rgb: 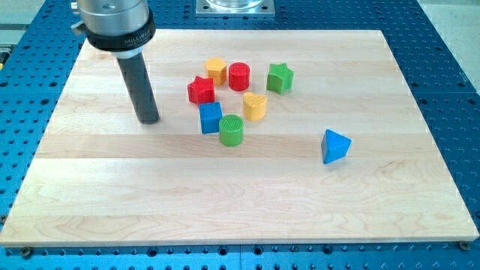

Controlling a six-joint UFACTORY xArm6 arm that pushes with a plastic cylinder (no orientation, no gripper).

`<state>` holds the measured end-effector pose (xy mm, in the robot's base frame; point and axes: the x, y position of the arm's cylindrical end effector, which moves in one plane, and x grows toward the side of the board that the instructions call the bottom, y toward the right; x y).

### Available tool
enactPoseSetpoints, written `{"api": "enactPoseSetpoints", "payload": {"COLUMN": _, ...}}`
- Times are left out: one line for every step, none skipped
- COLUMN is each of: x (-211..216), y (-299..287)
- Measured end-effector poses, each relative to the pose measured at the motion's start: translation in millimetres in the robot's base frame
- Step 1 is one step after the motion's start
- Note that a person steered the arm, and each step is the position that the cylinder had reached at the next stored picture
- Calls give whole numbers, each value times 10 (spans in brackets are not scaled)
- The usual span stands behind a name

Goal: Place the red star top to the cube

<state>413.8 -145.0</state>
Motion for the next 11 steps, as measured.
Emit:
{"api": "enactPoseSetpoints", "payload": {"x": -432, "y": 29}}
{"api": "enactPoseSetpoints", "payload": {"x": -393, "y": 188}}
{"api": "enactPoseSetpoints", "payload": {"x": -372, "y": 356}}
{"api": "enactPoseSetpoints", "payload": {"x": -449, "y": 618}}
{"api": "enactPoseSetpoints", "payload": {"x": -467, "y": 627}}
{"api": "enactPoseSetpoints", "payload": {"x": -820, "y": 627}}
{"api": "enactPoseSetpoints", "payload": {"x": -1317, "y": 598}}
{"api": "enactPoseSetpoints", "payload": {"x": -1558, "y": 629}}
{"api": "enactPoseSetpoints", "payload": {"x": -1248, "y": 1023}}
{"api": "enactPoseSetpoints", "payload": {"x": -1224, "y": 1031}}
{"api": "enactPoseSetpoints", "payload": {"x": -765, "y": 1069}}
